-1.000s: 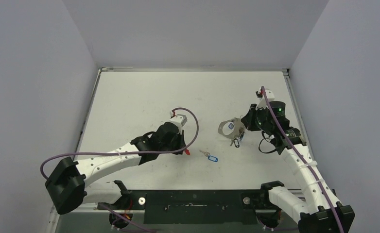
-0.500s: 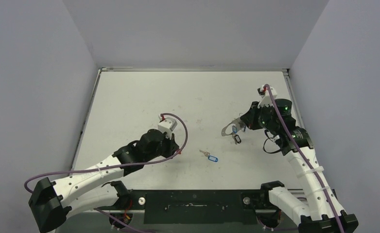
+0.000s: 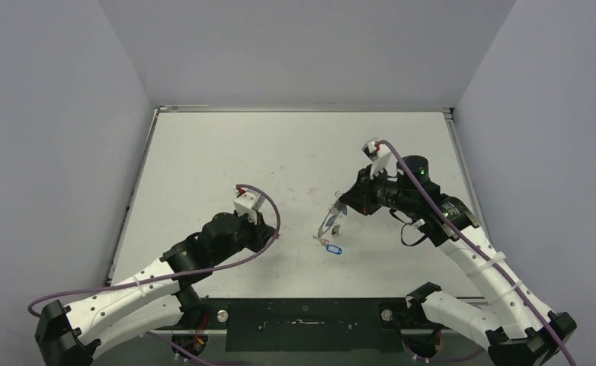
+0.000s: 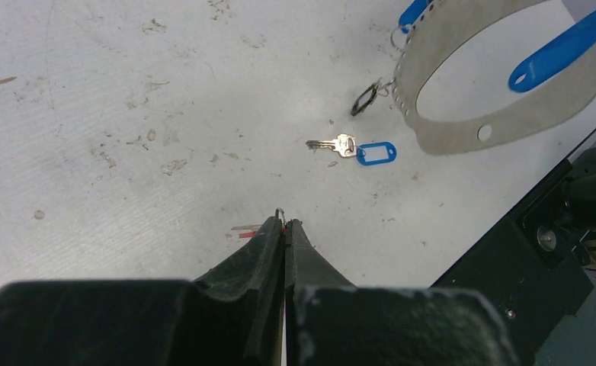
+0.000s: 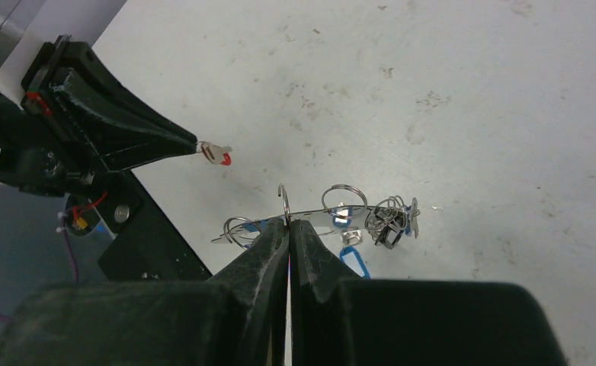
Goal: Put the keys on the keyring
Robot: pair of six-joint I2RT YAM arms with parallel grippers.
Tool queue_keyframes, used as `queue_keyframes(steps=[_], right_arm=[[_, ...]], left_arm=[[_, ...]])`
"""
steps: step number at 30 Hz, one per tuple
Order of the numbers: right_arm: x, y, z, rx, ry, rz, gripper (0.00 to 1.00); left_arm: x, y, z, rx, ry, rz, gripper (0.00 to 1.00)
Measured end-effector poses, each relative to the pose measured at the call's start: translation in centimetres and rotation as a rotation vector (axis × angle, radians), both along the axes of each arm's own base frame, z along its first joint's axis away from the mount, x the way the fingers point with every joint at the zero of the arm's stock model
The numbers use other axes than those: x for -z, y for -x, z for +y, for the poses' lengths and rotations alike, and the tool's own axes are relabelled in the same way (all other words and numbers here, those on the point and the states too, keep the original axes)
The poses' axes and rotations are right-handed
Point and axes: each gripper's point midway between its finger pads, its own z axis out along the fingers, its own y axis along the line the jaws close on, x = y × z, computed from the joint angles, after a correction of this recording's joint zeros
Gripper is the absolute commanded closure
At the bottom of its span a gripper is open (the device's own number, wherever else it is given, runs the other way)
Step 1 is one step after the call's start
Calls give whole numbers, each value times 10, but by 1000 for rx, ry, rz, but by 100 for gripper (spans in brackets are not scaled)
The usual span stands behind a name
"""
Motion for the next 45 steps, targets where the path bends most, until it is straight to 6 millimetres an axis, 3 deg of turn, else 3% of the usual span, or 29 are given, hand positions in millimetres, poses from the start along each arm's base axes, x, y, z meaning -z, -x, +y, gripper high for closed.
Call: queue_keyframes(steps=[8,12,21,29,35,45], right_arm=[[26,24,61,-178,58,65,100],[45,31,80,-232,110,99,100],[54,31,87,-263,126,85,100],[88,38,99,-324,163,127,100],[91,40,106,-347,140,109,100],[93,48,111,-399,130,97,100]], left_arm=[[7,7,6,-12,52,6,100],[0,9,6,-7,77,-3,100],[-16,18,7,72,62,-51,100],[-21,33,-12,248,51,-84,100],[-19,37,-25,318,63,-79,100],[-27,35,-29,336,78,-120,100]])
